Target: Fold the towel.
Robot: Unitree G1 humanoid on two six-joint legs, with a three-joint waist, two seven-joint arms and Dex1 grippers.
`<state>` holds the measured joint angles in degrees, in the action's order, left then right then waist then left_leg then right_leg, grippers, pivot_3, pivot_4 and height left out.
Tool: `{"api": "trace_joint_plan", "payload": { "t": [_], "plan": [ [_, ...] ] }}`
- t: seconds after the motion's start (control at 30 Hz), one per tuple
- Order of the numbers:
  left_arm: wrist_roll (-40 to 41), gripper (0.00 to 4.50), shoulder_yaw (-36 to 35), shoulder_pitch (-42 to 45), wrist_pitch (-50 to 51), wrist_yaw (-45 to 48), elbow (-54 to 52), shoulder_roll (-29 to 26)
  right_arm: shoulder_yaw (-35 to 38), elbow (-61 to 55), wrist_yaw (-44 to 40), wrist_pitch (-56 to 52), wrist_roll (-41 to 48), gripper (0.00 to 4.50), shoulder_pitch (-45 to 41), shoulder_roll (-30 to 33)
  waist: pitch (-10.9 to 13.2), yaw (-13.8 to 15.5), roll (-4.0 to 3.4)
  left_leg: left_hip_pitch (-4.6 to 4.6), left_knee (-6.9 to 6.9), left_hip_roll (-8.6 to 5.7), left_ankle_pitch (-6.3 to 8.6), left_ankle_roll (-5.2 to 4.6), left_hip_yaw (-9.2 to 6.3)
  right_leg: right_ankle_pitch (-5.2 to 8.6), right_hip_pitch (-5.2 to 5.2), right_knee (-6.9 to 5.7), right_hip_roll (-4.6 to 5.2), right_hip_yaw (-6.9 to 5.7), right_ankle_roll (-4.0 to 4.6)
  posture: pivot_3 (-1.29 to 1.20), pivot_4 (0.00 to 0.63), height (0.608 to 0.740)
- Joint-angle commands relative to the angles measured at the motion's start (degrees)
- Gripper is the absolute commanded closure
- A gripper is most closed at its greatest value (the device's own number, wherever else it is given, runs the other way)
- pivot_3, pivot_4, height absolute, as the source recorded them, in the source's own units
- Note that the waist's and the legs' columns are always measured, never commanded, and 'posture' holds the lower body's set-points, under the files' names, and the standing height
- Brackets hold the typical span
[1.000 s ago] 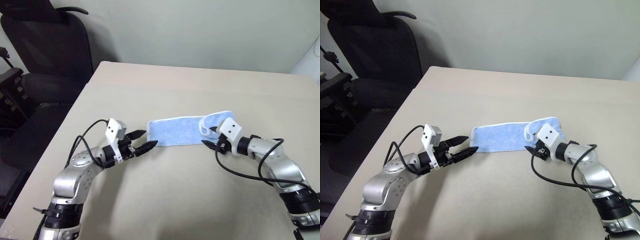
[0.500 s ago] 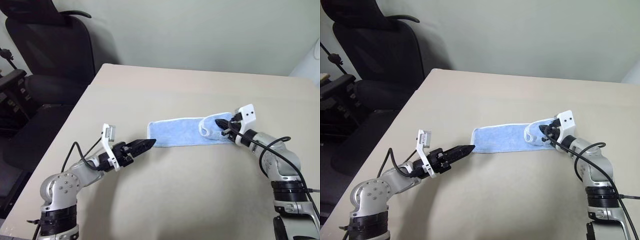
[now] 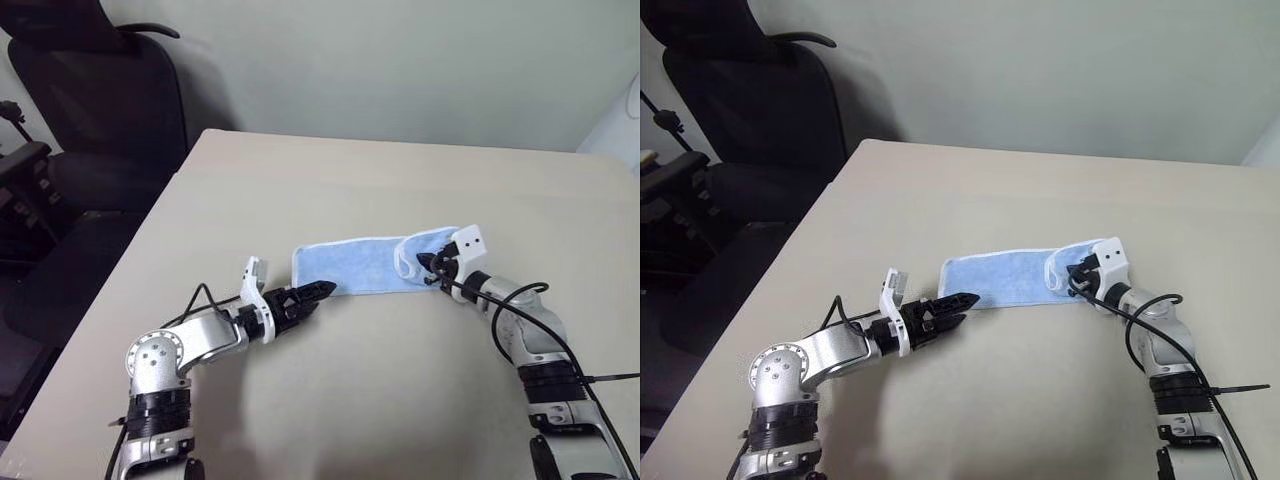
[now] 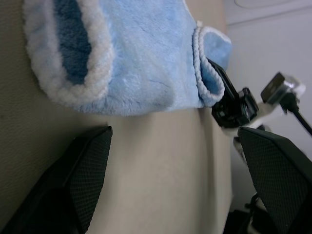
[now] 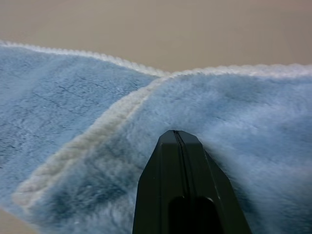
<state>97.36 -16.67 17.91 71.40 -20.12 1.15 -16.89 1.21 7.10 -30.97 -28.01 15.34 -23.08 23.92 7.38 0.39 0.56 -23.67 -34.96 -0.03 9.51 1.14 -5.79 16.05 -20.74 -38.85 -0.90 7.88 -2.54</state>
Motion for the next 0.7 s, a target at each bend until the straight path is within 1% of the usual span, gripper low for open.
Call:
{"api": "trace_joint_plan", "payload": {
  "t": [0.03, 0.1, 0.2, 0.3, 0.33, 0.37, 0.43, 0.47, 0.53, 0.6, 0.7],
  "plan": [
    [1.1, 0.01, 0.6, 0.9, -3.6, -4.5, 4.4, 0.0, 0.5, -3.1, 0.4, 0.7, -0.6, 4.50, 0.7, 0.3, 0.0, 0.0, -0.01, 0.05, 0.00, -0.06, -0.01, 0.02, 0.00, 0.01, 0.04, 0.00, -0.01, -0.01, 0.00, 0.00, 0.150, 0.740],
    [0.5, 0.01, 0.5, 2.0, -4.4, -5.2, 7.2, -0.7, 0.7, -3.6, 0.5, 0.5, -0.7, 4.50, 1.2, 0.3, 0.0, 0.0, -0.02, 0.15, 0.00, -0.09, -0.04, 0.06, 0.00, 0.02, 0.13, 0.00, -0.05, -0.01, 0.03, 0.00, 0.150, 0.740],
    [-3.4, 0.01, 0.6, 4.0, -5.7, -2.2, 10.5, -1.5, 1.1, -4.6, 0.6, 0.0, -0.8, 4.50, 2.1, 0.4, 0.1, 0.0, -0.05, 0.56, 0.00, -0.12, -0.08, 0.12, -0.01, 0.15, 0.38, -0.01, -0.08, -0.01, -0.09, 0.00, 0.150, 0.740],
    [-6.6, 0.01, 1.6, 5.8, -5.8, 0.7, 12.2, -1.4, 1.1, -5.4, 0.9, -0.7, -1.1, 4.50, 3.1, 0.6, 0.1, 0.0, -0.07, 0.94, 0.01, -0.13, -0.08, 0.23, -0.09, 0.40, 0.59, 0.00, -0.23, 0.02, 0.32, 0.00, 0.150, 0.740],
    [-7.1, 0.01, 1.6, 6.0, -5.7, 1.2, 12.5, -1.2, 1.1, -5.6, 1.0, -0.8, -1.1, 4.50, 3.3, 0.7, 0.1, 0.0, -0.07, 0.96, 0.01, -0.13, 0.03, 0.43, -0.14, 0.47, 0.61, 0.00, -0.29, 0.03, 0.44, 0.00, 0.150, 0.740],
    [-8.3, 0.19, 1.8, 6.3, -5.8, 2.0, 12.6, -1.2, 1.2, -5.8, 1.1, -0.9, -1.2, 4.50, 3.5, 0.7, 0.1, 0.0, -0.07, 0.96, 0.01, -0.13, 0.12, 0.61, -0.17, 0.51, 0.61, 0.00, -0.36, 0.05, 0.52, 0.00, 0.150, 0.740],
    [-10.7, 0.63, 1.9, 6.7, -6.6, 3.2, 12.6, -1.0, 1.2, -6.3, 1.2, -1.1, -1.2, 4.50, 3.9, 0.8, 0.1, 0.0, -0.07, 0.95, 0.01, -0.15, 0.19, 0.75, -0.19, 0.51, 0.62, 0.00, -0.52, 0.10, 0.53, 0.00, 0.150, 0.740],
    [-11.9, 0.97, 1.6, 6.9, -7.3, 4.1, 12.5, -0.9, 1.3, -6.5, 1.3, -1.2, -1.2, 4.50, 4.0, 0.9, 0.1, 0.0, -0.07, 0.94, 0.00, -0.15, 0.19, 0.76, -0.19, 0.51, 0.62, 0.00, -0.54, 0.12, 0.53, 0.00, 0.150, 0.740],
    [-14.2, 1.74, 1.0, 7.7, -8.8, 6.0, 12.1, -0.7, 1.8, -7.1, 1.4, -1.2, -1.0, 4.50, 4.1, 1.0, 0.1, 0.0, -0.06, 0.89, 0.00, -0.14, 0.14, 0.68, -0.19, 0.51, 0.62, -0.01, -0.57, 0.15, 0.53, 0.00, 0.150, 0.740],
    [-16.0, 2.48, 0.4, 8.4, -10.1, 8.0, 11.4, -0.4, 2.4, -7.7, 1.5, -1.1, -0.6, 4.50, 4.0, 1.0, 0.1, -0.1, -0.04, 0.62, 0.00, -0.11, -0.04, 0.42, -0.20, 0.49, 0.56, -0.03, -0.65, 0.14, 0.52, 0.00, 0.150, 0.740],
    [-17.7, 3.68, -0.7, 9.9, -11.7, 9.5, 9.9, 0.0, 4.3, -8.6, 1.5, -0.9, 0.6, 4.50, 3.4, 0.9, 0.2, -0.2, 0.08, 0.38, 0.01, -0.10, 0.07, 0.59, -0.19, 0.33, 0.28, -0.05, -0.75, 0.14, 0.28, 0.00, 0.150, 0.740]
  ]
}}
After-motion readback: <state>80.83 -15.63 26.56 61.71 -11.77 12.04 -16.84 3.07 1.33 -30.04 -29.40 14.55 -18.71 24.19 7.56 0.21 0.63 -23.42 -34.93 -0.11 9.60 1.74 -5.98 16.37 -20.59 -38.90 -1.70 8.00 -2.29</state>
